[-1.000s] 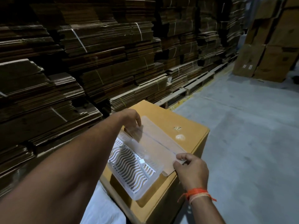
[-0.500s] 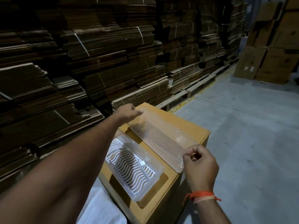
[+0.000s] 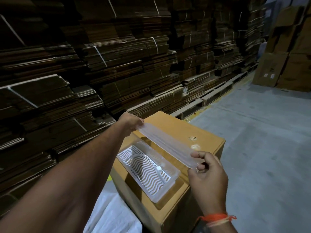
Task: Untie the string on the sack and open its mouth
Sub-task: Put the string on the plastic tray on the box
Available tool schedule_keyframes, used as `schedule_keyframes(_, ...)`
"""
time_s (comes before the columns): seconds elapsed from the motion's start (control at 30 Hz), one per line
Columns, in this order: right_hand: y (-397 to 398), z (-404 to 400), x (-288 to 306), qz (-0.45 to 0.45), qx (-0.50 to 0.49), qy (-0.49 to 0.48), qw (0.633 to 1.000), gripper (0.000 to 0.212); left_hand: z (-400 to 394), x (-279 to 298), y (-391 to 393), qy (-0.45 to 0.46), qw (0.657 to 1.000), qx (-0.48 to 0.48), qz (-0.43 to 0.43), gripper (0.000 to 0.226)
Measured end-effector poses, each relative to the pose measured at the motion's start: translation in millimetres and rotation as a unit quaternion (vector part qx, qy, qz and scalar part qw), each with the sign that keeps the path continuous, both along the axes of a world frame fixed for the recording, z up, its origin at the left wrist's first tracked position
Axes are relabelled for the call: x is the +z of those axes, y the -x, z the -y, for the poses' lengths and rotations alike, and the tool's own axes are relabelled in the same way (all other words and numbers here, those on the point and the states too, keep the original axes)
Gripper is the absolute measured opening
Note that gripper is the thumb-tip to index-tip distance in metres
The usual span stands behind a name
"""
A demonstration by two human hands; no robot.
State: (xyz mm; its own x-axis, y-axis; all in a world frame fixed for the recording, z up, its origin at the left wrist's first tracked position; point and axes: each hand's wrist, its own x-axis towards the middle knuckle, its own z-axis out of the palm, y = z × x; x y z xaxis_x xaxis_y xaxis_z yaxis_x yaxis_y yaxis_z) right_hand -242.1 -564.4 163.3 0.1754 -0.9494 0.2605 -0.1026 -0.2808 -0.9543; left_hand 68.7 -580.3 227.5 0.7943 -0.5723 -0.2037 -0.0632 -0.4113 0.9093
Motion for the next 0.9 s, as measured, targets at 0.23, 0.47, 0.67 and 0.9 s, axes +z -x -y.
schedule_keyframes(0.23, 1.3, -14.1, 14.6, 0.075, 0.077, -0.156, 0.982, 0.021, -30.4, 8.1, -1.5, 0.045, 0.999, 0.015, -0.019, 0.02)
schedule_keyframes(0.47, -7.8, -45.2, 20.6, -0.05, 0.076, -0.086, 0.992, 0.052, -66.0, 0.8, -15.7, 0.067, 0.996, 0.026, 0.047, 0.015)
schedule_keyframes(0.67, -21.6, -73.1, 16.5, -0.113, 0.078, -0.022, 0.99, 0.067, -88.5, -18.3, -30.4, 0.002, 0.989, 0.002, 0.151, 0.015)
schedule_keyframes(0.9, -31.3, -83.9, -0.6, -0.237, 0.012, 0.036, 0.971, 0.063, -93.7, -37.3, -33.1, -0.08, 0.974, -0.024, 0.209, 0.015)
